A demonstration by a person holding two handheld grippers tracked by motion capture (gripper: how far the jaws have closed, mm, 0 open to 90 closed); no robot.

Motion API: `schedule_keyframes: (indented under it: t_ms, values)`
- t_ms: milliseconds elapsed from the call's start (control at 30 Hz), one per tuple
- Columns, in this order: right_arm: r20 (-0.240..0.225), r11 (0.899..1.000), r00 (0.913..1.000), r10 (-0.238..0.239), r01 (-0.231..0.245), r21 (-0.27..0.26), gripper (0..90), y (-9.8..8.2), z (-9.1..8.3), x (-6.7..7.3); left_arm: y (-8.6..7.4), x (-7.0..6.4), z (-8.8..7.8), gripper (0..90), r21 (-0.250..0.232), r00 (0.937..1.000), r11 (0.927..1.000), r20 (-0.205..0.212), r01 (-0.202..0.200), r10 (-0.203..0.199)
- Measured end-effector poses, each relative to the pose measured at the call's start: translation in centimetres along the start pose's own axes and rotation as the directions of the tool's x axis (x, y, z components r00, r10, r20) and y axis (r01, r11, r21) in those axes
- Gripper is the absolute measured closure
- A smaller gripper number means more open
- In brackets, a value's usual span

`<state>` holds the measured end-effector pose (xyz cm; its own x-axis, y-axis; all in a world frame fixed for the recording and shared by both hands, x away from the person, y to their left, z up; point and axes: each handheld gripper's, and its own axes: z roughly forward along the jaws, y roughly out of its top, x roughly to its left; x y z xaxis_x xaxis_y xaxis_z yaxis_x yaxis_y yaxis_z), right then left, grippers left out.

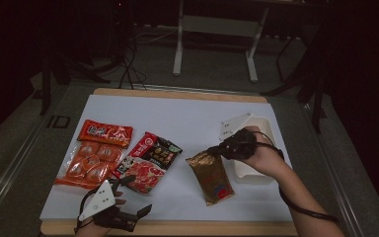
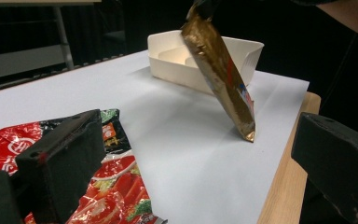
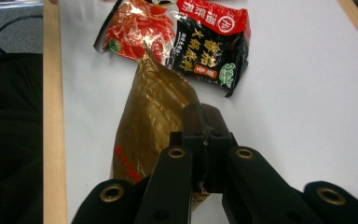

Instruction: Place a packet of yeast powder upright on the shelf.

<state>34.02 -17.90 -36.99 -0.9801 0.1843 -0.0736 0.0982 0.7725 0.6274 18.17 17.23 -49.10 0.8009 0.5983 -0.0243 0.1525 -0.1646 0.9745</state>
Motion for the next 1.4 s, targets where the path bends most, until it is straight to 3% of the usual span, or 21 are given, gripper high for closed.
schedule_keyframes:
  t_ms: [267, 567, 967, 1167, 1367, 1400]
  values:
    - [-0.053, 0.999, 0.9977, -0.043, 0.042, -0.026, 90.0, 0.1, -1.6, 1.1, 0.0, 0.0, 0.0, 3.3, 0.002, 1.0, 1.0, 0.001, 0.0, 0.0]
    - [-0.03, 0.996, 0.9964, -0.08, 0.078, -0.053, 90.0, 0.9, -3.6, 1.2, -0.1, 0.0, 0.1, 3.3, 0.002, 1.0, 1.0, 0.001, 0.002, -0.002]
    - [0.053, 0.993, 0.9979, -0.036, 0.041, -0.108, 90.0, 2.9, -5.8, -2.1, -0.1, 0.1, 0.1, 3.3, 0.003, 1.0, 1.0, 0.0, 0.009, -0.009]
    - [0.098, 0.992, 0.9944, -0.041, 0.052, -0.112, 90.0, 4.1, -7.2, -3.4, -0.2, 0.1, 0.1, 3.3, 0.002, 0.9999, 0.9999, -0.001, 0.013, -0.013]
    - [0.135, 0.992, 0.9907, -0.01, 0.026, -0.121, 90.0, 4.3, -8.6, -4.9, -0.2, 0.1, 0.1, 3.3, 0.003, 0.9999, 0.9999, -0.001, 0.014, -0.014]
    - [0.158, 0.991, 0.9875, 0.009, 0.012, -0.133, 90.0, 4.2, -9.4, -5.8, -0.2, 0.1, 0.1, 3.3, 0.007, 0.9999, 0.9999, -0.003, 0.014, -0.014]
